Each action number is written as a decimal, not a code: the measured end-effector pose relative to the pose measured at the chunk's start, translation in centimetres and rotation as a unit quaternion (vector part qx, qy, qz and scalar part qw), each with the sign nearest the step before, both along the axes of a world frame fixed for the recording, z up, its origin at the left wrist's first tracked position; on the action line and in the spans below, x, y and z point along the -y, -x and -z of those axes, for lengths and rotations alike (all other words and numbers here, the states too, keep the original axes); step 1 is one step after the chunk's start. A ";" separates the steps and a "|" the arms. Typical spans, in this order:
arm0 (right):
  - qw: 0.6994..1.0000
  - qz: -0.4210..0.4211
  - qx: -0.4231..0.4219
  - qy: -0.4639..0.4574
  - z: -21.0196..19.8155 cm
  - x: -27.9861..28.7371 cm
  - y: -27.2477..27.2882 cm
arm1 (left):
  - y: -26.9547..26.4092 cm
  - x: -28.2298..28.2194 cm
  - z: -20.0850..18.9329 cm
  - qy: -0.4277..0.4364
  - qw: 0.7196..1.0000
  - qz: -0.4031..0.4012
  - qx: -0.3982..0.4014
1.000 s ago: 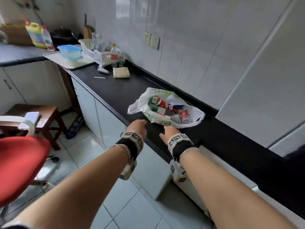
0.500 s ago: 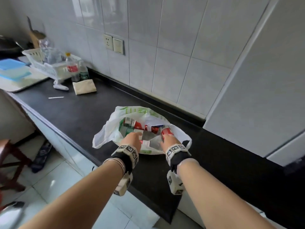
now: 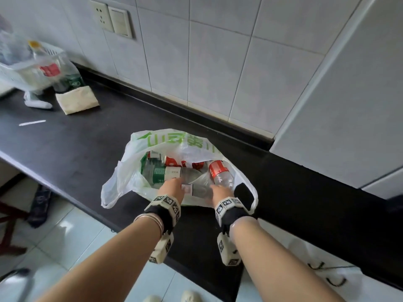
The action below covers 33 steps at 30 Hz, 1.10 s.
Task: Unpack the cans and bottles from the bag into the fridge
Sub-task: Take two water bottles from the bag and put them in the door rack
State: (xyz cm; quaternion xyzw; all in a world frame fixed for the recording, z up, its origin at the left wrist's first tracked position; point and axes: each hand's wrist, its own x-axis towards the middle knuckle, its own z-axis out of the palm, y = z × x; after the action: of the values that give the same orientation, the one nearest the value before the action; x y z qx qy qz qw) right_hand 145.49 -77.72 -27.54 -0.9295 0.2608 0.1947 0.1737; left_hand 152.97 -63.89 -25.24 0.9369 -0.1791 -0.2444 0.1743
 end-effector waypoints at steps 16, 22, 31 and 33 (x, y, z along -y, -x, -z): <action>0.991 0.068 0.056 -0.099 -3.3 -0.8 -0.7 | -0.6 0.1 0.0 -0.011 0.991 0.127 -0.032; 0.973 0.073 0.186 -0.118 -6.6 -1.8 -1.3 | -1.7 -0.5 -1.6 0.040 0.994 0.095 -0.019; 0.966 0.145 0.171 -0.125 -4.7 -2.3 -3.6 | -3.9 -4.7 -3.6 0.157 0.987 0.022 -0.013; 0.965 0.154 0.174 -0.123 -4.1 -2.7 -4.8 | -4.4 -5.7 -3.7 0.186 0.982 -0.019 -0.015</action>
State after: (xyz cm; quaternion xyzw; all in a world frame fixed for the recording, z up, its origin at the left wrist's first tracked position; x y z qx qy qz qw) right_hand 150.25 -75.03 -23.46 -0.8693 0.3403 0.0312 0.3572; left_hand 157.32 -58.14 -21.59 0.8876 -0.2008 -0.2176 0.3529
